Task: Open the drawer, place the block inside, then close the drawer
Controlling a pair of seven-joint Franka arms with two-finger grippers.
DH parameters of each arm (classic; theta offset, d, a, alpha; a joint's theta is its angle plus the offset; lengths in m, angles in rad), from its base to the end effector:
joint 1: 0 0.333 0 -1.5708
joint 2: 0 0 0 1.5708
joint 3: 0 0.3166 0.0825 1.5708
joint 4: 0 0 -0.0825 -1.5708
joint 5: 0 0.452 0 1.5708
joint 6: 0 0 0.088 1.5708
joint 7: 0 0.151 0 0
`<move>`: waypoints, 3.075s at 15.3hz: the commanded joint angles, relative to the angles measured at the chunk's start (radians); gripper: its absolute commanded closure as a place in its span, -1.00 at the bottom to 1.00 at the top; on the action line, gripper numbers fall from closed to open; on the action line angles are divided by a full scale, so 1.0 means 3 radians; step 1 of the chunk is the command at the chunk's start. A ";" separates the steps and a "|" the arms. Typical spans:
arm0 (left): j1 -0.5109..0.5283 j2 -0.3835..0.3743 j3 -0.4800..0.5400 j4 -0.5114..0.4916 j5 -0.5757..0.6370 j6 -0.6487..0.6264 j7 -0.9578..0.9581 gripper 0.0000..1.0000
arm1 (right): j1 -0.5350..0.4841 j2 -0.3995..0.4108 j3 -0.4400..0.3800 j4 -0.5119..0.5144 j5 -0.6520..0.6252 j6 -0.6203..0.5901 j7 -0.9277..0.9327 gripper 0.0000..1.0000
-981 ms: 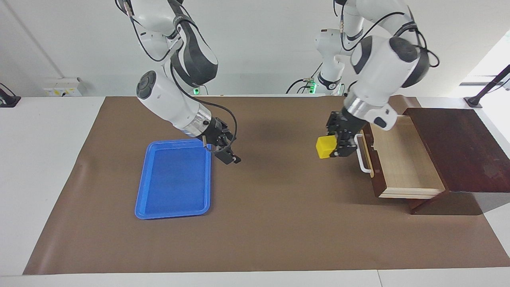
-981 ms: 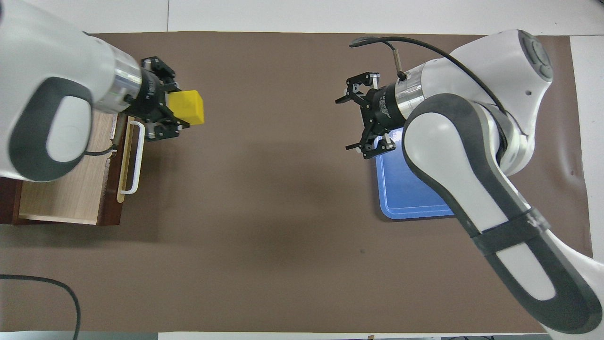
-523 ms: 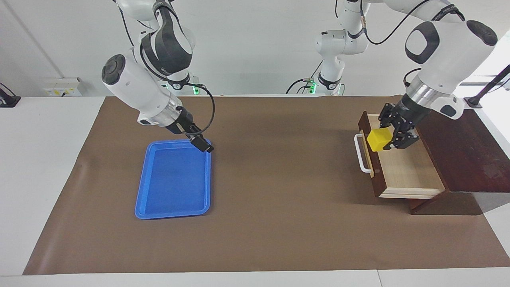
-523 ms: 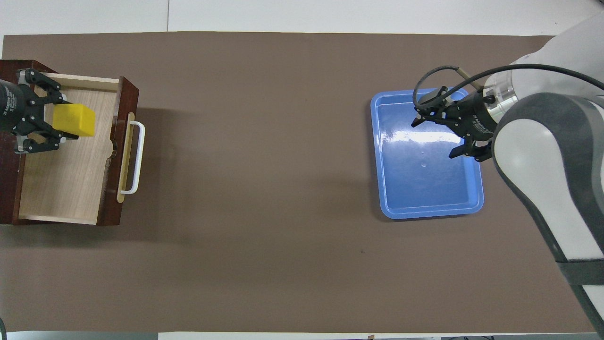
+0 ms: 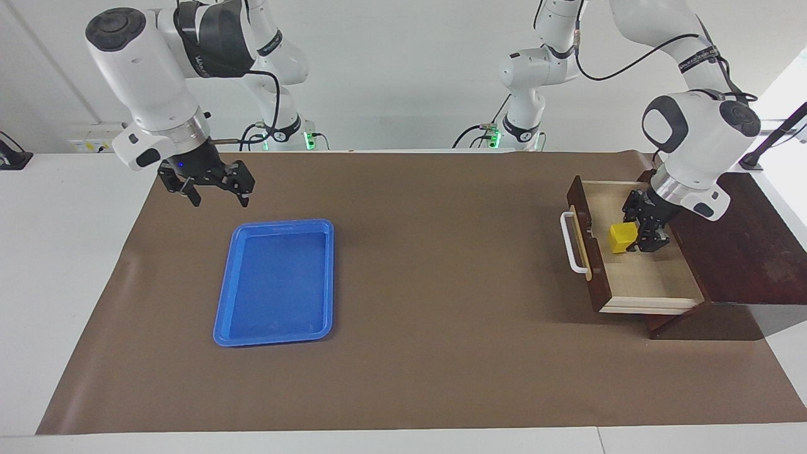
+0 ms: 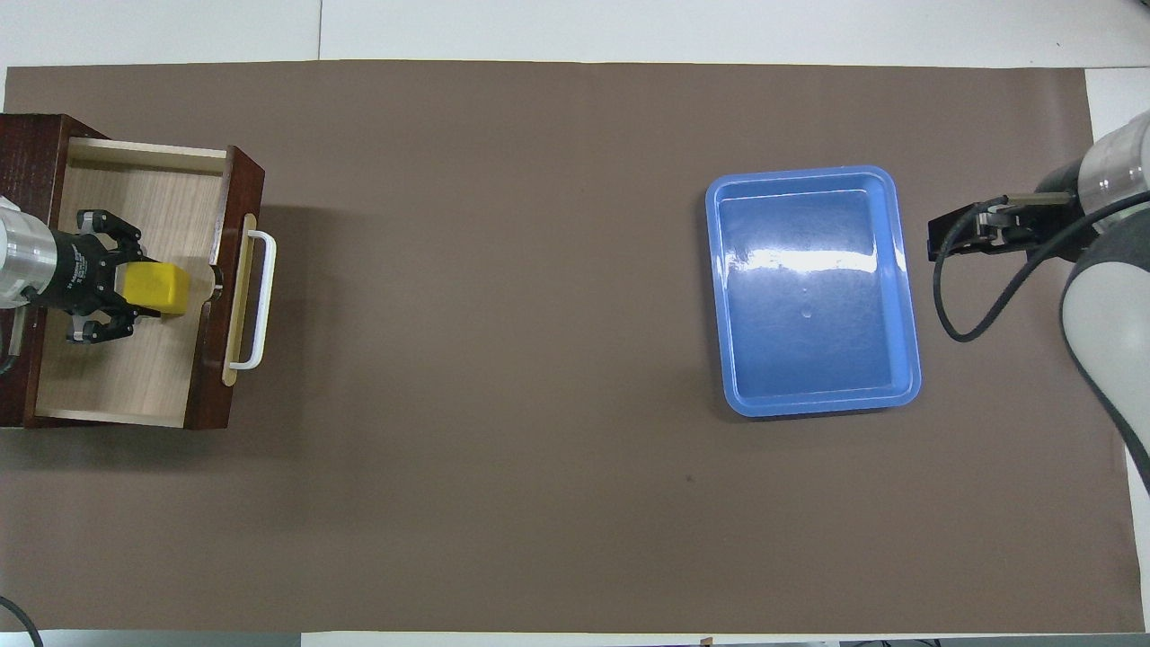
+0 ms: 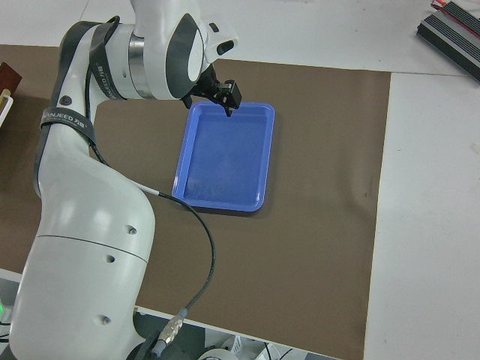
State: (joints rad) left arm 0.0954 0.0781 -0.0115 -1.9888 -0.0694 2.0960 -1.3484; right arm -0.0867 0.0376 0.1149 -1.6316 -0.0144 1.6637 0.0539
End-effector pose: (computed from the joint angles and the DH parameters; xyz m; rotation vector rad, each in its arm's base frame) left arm 0.6344 0.0474 0.3514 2.2848 2.0577 -0.0198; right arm 0.6392 0.0151 0.5326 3.1311 -0.0382 -0.0076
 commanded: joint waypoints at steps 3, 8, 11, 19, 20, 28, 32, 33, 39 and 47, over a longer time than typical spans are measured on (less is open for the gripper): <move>0.0020 -0.0102 -0.0038 0.0240 0.0047 -0.0240 0.0011 -1.00 | -0.0232 -0.0258 0.0108 -0.0012 -0.0019 -0.0564 -0.0175 -1.00; -0.0801 0.0246 -0.0064 0.1088 0.0403 -0.1076 -0.0771 -1.00 | -0.0330 -0.0167 0.0113 0.0039 -0.0008 -0.0607 -0.0210 -1.00; -0.0952 0.0027 -0.0059 0.0403 0.0487 -0.0551 -0.1073 -1.00 | -0.0335 -0.0166 0.0118 0.0070 -0.0013 -0.0616 -0.0210 -1.00; -0.0554 -0.0046 -0.0033 0.0226 0.0630 -0.0273 -0.0624 -1.00 | -0.0335 -0.0136 0.0108 0.0049 -0.0018 -0.0514 -0.0216 -1.00; -0.0487 0.0010 -0.0033 0.0314 0.0630 -0.0309 -0.0619 -1.00 | -0.0335 -0.0131 0.0103 0.0065 -0.0013 -0.0529 -0.0216 -1.00; 0.0152 -0.0015 -0.0038 0.0248 0.0743 -0.0268 0.0366 -1.00 | -0.0228 -0.0079 0.0016 0.0172 0.0002 -0.0744 -0.0205 -1.00; 0.0066 -0.0010 -0.0054 0.0289 0.0717 -0.0233 0.0639 -1.00 | -0.0069 -0.0074 -0.0143 0.0172 0.0007 -0.0750 -0.0210 -1.00; 0.0000 -0.0015 -0.0064 0.0294 0.0676 -0.0237 0.0614 -1.00 | -0.0069 -0.0079 -0.0143 0.0172 0.0007 -0.0755 -0.0215 -1.00; -0.0287 -0.0209 -0.0130 0.0503 0.0564 -0.0681 0.1254 -1.00 | -0.0059 -0.0136 -0.0122 0.0147 -0.0003 -0.0734 -0.0205 -1.00; -0.0400 -0.0183 -0.0161 0.1046 0.0374 -0.1848 0.3804 -1.00 | -0.0059 -0.0141 -0.0107 0.0131 -0.0008 -0.0668 -0.0175 -1.00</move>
State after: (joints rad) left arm -0.0096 0.0205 -0.0651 -1.6934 0.0532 1.5822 -0.3092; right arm -0.1031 -0.0023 0.0825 -1.5962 -0.0178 1.4594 0.0164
